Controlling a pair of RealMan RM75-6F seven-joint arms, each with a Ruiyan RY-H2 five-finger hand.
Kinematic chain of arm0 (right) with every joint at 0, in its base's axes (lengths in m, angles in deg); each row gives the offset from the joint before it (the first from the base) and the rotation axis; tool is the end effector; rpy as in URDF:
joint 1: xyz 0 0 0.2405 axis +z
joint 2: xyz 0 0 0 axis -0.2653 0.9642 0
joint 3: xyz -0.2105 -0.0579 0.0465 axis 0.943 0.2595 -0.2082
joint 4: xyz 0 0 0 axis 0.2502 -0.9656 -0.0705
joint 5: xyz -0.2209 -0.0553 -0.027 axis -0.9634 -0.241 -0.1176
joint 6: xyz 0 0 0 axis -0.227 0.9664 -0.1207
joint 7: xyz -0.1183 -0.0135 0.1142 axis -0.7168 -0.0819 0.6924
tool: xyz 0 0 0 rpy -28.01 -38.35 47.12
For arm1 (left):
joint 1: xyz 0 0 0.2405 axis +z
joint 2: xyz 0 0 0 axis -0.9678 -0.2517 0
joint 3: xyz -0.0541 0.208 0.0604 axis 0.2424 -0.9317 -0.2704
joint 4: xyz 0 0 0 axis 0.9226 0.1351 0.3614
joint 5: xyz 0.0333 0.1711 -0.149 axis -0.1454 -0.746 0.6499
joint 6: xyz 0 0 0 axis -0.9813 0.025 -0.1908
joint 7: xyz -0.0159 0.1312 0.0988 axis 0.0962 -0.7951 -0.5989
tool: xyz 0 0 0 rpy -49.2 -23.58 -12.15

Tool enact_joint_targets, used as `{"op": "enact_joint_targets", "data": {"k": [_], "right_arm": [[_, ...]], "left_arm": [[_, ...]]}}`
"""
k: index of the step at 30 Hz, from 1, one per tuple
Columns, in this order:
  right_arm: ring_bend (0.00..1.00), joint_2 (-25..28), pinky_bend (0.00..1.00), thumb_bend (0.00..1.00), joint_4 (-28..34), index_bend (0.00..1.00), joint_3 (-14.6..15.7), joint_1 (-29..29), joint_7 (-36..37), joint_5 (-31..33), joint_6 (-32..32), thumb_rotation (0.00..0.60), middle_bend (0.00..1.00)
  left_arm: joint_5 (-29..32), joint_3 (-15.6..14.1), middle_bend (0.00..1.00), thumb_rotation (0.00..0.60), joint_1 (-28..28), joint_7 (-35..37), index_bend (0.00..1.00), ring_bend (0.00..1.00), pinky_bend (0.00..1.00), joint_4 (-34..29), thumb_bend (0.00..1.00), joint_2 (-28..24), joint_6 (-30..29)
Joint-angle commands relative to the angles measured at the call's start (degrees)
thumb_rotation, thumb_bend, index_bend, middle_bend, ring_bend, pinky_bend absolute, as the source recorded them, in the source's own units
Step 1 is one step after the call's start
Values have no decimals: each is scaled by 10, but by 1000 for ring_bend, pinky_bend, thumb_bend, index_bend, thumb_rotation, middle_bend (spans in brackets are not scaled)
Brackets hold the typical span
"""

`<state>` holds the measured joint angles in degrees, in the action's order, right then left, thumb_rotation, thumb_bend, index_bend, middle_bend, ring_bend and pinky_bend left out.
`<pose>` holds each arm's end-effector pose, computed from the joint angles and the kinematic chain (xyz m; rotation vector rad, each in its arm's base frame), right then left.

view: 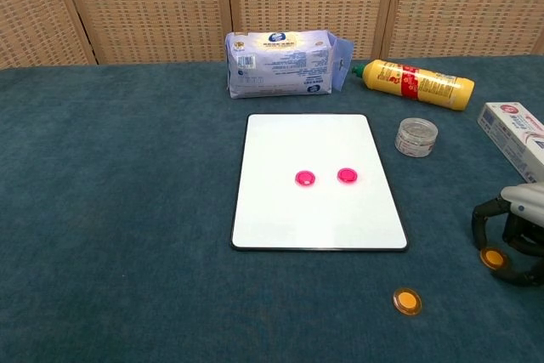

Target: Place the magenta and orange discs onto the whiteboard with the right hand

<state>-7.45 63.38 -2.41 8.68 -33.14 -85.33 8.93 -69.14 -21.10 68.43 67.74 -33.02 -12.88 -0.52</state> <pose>-0.2467 -0.2506 -0.0421 1.8219 -1.1014 0.6977 -0.2978 0.2031 0.1221 -1.4732 -0.8996 -0.7369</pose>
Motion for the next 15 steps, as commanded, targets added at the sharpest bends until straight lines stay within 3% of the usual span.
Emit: {"op": "enact_joint_targets", "data": {"k": [1, 9, 15], "right_arm": [[925, -1, 1000, 350, -1, 528, -2, -2, 7, -4, 1, 600, 913], [925, 5, 1000, 361, 16, 530, -17, 4, 12, -8, -3, 600, 914], [925, 12, 1000, 363, 91, 530, -82, 55, -46, 32, -27, 600, 914]], "left_arm": [[0, 0, 0, 600, 0, -1, 0, 0, 0, 0, 0, 1, 0], [0, 0, 0, 600, 0, 0, 0, 0, 0, 0, 0, 0, 0], [0, 0, 0, 600, -1, 1, 0, 0, 0, -1, 0, -1, 0]]}}
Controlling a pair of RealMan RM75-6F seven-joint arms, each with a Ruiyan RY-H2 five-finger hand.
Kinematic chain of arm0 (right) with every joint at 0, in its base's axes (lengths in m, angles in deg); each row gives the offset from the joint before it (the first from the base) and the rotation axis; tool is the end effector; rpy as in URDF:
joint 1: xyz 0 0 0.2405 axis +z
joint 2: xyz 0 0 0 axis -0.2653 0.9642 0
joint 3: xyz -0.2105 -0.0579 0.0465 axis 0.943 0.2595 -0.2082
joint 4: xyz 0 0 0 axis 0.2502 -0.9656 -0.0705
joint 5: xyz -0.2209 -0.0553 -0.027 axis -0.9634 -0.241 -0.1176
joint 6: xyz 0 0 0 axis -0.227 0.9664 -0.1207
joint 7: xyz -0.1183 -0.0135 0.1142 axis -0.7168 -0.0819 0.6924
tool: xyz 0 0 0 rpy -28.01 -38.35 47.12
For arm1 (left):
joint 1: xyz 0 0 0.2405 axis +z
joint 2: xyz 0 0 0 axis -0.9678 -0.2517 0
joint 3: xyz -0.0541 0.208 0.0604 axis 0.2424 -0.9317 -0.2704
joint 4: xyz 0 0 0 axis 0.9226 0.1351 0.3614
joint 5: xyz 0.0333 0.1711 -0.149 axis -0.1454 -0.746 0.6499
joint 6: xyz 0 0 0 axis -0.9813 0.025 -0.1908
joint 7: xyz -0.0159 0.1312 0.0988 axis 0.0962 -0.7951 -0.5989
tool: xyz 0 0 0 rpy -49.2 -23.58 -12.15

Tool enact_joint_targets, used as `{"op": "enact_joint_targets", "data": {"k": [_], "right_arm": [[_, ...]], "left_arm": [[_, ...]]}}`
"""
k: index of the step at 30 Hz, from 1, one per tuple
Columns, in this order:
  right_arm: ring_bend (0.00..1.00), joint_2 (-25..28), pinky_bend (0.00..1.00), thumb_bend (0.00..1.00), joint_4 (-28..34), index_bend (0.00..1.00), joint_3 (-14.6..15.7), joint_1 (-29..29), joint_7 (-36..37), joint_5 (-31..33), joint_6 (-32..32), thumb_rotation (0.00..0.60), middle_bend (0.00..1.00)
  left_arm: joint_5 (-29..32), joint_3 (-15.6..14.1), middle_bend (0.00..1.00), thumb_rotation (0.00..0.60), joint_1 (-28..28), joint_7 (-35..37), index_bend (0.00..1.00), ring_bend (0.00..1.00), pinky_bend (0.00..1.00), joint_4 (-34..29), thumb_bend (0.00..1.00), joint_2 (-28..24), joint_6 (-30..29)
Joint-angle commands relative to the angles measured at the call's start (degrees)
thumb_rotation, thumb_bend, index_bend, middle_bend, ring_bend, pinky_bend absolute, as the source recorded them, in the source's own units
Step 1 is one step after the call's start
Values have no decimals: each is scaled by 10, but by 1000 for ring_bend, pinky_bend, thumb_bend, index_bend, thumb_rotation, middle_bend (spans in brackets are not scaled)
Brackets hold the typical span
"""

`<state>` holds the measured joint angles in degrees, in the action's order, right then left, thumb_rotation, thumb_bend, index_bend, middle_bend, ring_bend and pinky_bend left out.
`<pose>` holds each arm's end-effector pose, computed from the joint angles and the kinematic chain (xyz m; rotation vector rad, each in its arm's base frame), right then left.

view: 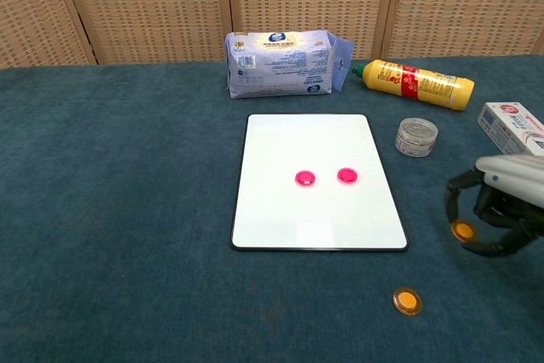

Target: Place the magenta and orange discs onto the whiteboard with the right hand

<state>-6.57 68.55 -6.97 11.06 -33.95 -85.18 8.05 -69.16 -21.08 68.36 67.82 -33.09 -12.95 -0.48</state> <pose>-0.2047 -0.2709 -0.0368 1.8173 -1.1005 0.8239 -0.2974 0.2035 0.1222 -1.4739 -0.9000 -0.7388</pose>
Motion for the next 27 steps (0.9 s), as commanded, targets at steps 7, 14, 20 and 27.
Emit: {"op": "enact_joint_targets", "data": {"k": [7, 14, 20, 27], "right_arm": [[925, -43, 1000, 363, 75, 530, -104, 114, -182, 147, -38, 600, 914], [925, -105, 1000, 363, 53, 531, -116, 163, -261, 227, -19, 600, 914], [925, -129, 1000, 354, 32, 479, -105, 184, -302, 273, -8, 600, 911], [925, -119, 1000, 337, 43, 400, -93, 190, -316, 296, 5, 600, 905]], "left_arm": [[3, 1, 0, 600, -1, 4, 0, 0, 0, 2, 0, -1, 3], [11, 5, 0, 600, -3, 17, 0, 0, 0, 4, 0, -6, 9], [12, 6, 0, 600, -4, 27, 0, 0, 0, 5, 0, -9, 11], [10, 5, 0, 600, -3, 28, 0, 0, 0, 4, 0, -10, 9]]}}
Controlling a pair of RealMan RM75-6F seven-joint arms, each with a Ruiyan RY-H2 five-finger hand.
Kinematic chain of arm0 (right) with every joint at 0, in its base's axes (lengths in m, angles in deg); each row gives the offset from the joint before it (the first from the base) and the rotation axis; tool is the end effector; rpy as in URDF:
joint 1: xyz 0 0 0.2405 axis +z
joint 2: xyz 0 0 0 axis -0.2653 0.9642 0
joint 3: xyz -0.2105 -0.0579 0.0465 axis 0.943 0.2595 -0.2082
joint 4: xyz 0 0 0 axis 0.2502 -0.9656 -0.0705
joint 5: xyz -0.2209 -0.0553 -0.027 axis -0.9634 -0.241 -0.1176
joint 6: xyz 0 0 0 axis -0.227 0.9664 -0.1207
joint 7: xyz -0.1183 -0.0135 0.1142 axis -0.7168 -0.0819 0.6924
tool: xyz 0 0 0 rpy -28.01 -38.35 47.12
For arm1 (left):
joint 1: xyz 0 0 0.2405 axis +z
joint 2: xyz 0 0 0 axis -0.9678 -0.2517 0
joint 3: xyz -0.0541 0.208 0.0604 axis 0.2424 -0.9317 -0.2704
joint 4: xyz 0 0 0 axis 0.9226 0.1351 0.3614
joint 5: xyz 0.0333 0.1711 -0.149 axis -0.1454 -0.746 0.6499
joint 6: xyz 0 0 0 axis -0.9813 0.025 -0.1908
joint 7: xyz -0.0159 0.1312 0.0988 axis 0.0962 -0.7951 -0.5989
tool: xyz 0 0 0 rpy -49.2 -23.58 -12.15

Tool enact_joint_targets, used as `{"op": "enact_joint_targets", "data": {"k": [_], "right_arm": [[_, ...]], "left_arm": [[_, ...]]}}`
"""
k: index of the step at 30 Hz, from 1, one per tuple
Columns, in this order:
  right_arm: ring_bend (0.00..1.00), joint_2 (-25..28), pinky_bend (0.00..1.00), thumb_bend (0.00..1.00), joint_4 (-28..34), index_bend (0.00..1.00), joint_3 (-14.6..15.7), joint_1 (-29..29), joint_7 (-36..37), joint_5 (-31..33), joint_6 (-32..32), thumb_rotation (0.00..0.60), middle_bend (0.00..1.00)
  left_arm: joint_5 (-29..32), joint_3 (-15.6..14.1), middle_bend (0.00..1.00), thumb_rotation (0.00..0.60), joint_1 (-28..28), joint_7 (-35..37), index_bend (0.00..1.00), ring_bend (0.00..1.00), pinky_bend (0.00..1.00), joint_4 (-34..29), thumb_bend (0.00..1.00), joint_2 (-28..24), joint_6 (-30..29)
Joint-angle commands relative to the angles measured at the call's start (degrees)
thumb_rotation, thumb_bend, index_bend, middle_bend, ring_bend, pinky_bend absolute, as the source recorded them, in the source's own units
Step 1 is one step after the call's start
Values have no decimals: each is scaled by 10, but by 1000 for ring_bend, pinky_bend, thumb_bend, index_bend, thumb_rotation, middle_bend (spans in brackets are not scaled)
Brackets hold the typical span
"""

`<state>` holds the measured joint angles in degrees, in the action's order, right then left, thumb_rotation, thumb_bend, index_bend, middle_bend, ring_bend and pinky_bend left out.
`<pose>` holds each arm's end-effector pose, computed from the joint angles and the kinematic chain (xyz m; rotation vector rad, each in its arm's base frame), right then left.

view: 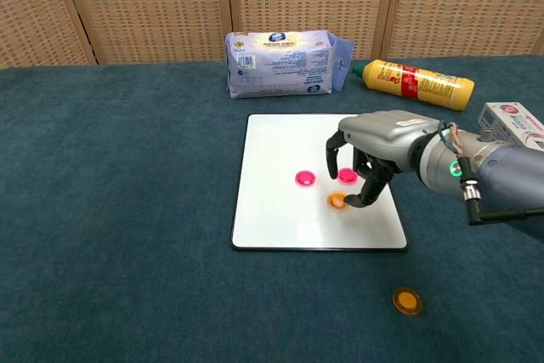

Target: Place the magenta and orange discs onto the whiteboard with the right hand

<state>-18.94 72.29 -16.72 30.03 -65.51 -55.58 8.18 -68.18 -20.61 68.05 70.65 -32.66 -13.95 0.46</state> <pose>-0.0794 -0.3167 -0.0822 1.8850 -0.9750 0.7421 -0.3027 0.2073 0.1288 -1.4522 -0.9296 -0.7488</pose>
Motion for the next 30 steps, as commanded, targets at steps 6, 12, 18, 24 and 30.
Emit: {"op": "enact_joint_targets", "data": {"k": [6, 12, 18, 24, 30], "right_arm": [[925, 41, 1000, 350, 56, 399, 25, -20, 30, -37, 25, 600, 905], [925, 98, 1000, 363, 112, 399, 80, -60, 69, -97, 34, 600, 905], [925, 126, 1000, 363, 125, 399, 146, -102, 116, -173, 41, 600, 906], [925, 126, 1000, 363, 115, 399, 174, -121, 137, -216, 38, 600, 906], [925, 116, 1000, 363, 105, 399, 182, -131, 147, -237, 34, 600, 906]], "left_arm": [[-3, -2, 0, 600, 1, -1, 0, 0, 0, -3, 0, -1, -2], [-11, -5, 0, 600, 1, -2, 0, 0, 0, -3, 0, -1, -4], [-20, -8, 0, 600, 4, -8, 0, 0, 0, -5, 0, 1, -11], [-18, -8, 0, 600, 4, -14, 0, 0, 0, -5, 0, 4, -10], [-15, -7, 0, 600, 2, -16, 0, 0, 0, -6, 0, 4, -7]]}}
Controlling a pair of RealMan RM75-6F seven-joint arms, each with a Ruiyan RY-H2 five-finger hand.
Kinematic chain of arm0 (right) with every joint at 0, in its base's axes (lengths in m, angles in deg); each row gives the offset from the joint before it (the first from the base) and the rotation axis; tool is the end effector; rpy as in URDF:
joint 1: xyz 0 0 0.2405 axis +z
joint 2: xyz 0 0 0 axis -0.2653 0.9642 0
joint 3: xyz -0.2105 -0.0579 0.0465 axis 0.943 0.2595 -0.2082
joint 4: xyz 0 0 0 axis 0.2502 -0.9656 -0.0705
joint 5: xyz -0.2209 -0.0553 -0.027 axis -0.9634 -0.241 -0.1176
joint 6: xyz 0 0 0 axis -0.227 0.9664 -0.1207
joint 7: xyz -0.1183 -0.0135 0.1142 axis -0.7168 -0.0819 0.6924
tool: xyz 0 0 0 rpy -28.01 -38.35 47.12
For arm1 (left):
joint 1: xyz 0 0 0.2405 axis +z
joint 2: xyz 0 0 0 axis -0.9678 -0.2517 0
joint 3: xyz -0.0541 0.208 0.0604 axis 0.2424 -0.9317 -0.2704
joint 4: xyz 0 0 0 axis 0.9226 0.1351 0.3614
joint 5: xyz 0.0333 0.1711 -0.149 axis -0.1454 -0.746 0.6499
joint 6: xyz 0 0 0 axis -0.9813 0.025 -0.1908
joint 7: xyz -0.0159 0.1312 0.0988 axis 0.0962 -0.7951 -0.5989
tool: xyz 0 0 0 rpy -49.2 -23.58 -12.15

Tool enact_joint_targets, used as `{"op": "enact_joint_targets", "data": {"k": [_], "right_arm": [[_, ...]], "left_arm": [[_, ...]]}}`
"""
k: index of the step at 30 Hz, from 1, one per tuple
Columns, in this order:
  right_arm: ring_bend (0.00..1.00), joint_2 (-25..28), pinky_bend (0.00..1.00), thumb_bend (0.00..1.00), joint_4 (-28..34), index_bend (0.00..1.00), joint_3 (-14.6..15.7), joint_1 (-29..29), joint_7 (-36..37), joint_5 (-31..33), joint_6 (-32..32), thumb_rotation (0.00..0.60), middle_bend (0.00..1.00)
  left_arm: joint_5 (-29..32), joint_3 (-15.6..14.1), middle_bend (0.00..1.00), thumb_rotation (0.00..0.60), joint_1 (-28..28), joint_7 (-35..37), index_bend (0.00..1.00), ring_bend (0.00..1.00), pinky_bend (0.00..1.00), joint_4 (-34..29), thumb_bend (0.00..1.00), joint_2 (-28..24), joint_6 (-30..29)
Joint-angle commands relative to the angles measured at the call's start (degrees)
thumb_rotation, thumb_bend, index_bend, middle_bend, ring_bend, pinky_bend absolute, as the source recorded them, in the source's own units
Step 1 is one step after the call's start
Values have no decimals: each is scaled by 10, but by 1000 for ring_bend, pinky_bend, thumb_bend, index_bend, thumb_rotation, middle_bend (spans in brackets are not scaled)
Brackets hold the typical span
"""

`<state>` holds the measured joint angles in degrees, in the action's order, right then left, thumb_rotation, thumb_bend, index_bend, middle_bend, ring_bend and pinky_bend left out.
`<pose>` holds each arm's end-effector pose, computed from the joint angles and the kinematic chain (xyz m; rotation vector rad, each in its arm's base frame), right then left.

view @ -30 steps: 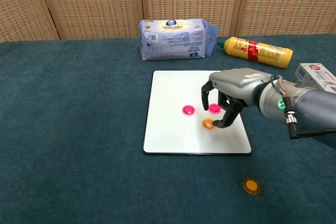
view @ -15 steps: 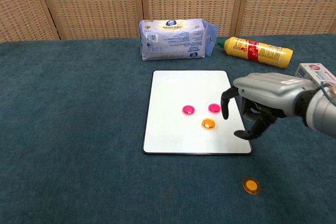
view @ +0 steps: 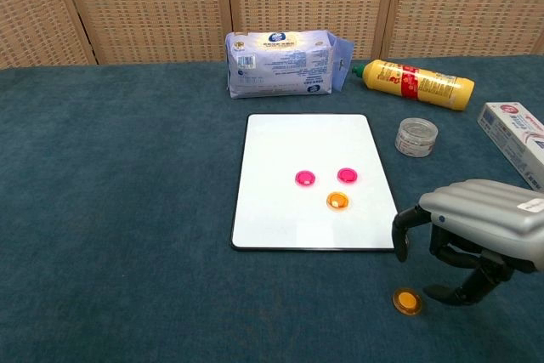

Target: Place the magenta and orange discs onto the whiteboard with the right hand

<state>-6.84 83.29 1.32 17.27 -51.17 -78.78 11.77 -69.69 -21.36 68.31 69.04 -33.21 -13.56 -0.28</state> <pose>-0.1465 -0.2195 -0.0600 2.0434 -1.0156 0.7465 -0.2974 0.2026 0.1235 -1.4807 -0.9110 -0.7472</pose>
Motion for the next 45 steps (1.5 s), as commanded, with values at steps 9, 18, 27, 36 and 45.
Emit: {"op": "enact_joint_targets", "data": {"k": [9, 18, 27, 36, 45], "right_arm": [[925, -27, 1000, 363, -34, 399, 9, -22, 11, -39, 4, 600, 906], [925, -48, 1000, 363, -56, 399, 11, -33, 5, -63, 0, 600, 906], [925, -58, 1000, 363, -70, 399, 1, -39, 1, -67, -7, 600, 906], [925, -60, 1000, 363, -73, 399, -3, -42, -8, -66, -15, 600, 907], [925, -62, 1000, 363, -78, 413, -6, -46, -9, -63, -23, 600, 906]], "left_arm": [[0, 0, 0, 600, -1, 0, 0, 0, 0, 0, 0, -1, 1], [-1, -2, 0, 600, -1, -2, 0, 0, 0, 0, 0, 1, 3], [1, -1, 0, 600, -3, -6, 0, 0, 0, 0, 0, 2, 5], [3, -1, 0, 600, -3, -7, 0, 0, 0, 0, 0, 2, 7], [4, -1, 0, 600, -3, -6, 0, 0, 0, 1, 0, 2, 7]]}}
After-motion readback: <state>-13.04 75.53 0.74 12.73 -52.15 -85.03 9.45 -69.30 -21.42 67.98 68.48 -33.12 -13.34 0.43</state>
